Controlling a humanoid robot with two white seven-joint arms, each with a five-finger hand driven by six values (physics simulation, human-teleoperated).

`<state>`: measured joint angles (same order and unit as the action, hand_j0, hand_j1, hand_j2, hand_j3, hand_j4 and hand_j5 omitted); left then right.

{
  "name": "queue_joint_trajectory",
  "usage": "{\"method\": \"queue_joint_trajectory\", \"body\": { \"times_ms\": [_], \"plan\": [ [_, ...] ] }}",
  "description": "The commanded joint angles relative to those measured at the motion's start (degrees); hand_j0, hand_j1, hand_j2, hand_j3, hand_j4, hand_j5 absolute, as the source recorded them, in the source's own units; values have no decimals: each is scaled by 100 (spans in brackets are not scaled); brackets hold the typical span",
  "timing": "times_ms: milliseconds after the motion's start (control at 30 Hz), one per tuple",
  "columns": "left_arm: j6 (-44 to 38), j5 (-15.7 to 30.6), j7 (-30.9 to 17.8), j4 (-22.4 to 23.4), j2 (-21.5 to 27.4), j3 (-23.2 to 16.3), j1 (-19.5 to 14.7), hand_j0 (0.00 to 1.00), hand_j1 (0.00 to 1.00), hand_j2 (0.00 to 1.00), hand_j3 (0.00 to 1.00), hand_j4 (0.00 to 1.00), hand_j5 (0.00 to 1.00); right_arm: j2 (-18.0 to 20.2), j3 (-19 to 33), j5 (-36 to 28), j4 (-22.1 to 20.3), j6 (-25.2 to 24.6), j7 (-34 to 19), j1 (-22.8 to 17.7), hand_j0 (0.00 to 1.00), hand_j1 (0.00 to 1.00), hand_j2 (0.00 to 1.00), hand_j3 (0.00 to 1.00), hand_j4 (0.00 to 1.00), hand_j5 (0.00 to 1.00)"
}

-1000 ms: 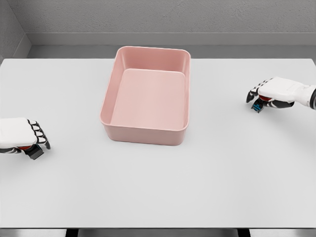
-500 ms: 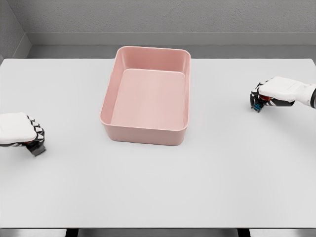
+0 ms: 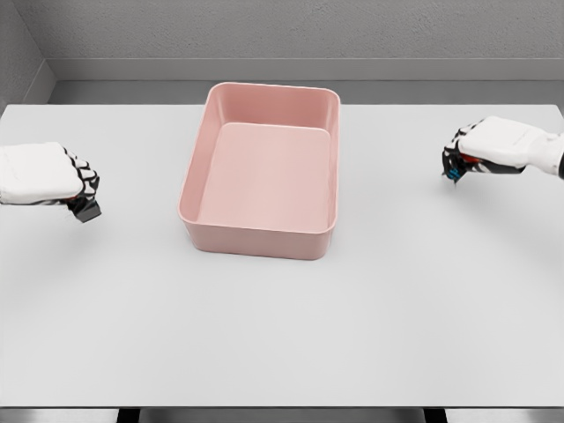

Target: Put the industrial switch in the basket with both arms

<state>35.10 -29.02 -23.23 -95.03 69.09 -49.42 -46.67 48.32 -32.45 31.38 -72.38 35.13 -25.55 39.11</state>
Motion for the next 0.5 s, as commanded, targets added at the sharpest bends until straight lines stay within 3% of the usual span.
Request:
{"method": "queue_joint_trajectory", "body": {
  "times_ms": [0, 33, 100, 333, 433, 467],
  "plan": [
    [-10, 19, 3, 2, -203, -6, -27, 32, 32, 32, 32, 32, 32, 46, 28, -79, -224, -13, 6, 0, 43, 43, 43, 43, 43, 43],
    [-10, 19, 3, -6, -273, -6, -114, 32, 32, 32, 32, 32, 32, 98, 28, -88, -294, -13, 15, 0, 43, 43, 43, 43, 43, 43],
    [-10, 28, 3, 2, -510, -454, -624, 32, 32, 32, 32, 32, 32, 169, 28, -211, -426, -13, 6, 0, 43, 43, 43, 43, 43, 43],
    [-10, 72, 3, -6, -994, -568, -1187, 32, 32, 32, 32, 32, 32, 195, 55, -255, -786, -13, 15, -9, 43, 43, 43, 43, 43, 43],
    [-10, 72, 3, -6, -1389, -1122, -1661, 32, 32, 32, 32, 32, 32, 195, 63, -264, -944, -13, 23, 0, 43, 43, 43, 43, 43, 43],
    [-10, 90, 3, -15, -1451, -1184, -1679, 32, 32, 32, 32, 32, 32, 195, 72, -264, -980, -13, 23, 0, 43, 43, 43, 43, 43, 43]
  ]
}}
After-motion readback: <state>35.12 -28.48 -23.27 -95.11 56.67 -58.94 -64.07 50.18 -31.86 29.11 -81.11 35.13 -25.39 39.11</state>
